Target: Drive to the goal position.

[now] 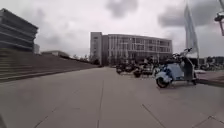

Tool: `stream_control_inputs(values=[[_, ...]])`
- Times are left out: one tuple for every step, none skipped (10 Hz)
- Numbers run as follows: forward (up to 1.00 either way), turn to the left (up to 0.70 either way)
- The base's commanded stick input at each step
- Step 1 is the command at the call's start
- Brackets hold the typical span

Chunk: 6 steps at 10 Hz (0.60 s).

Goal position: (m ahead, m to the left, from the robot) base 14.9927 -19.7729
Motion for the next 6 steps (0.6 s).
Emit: stream_control_inputs(values=[[0.70, 0.05], [0.70, 0.05], [0.70, 0.05], [0.70, 0.05], [0.70, 0.05], [0.70, 0.05]])
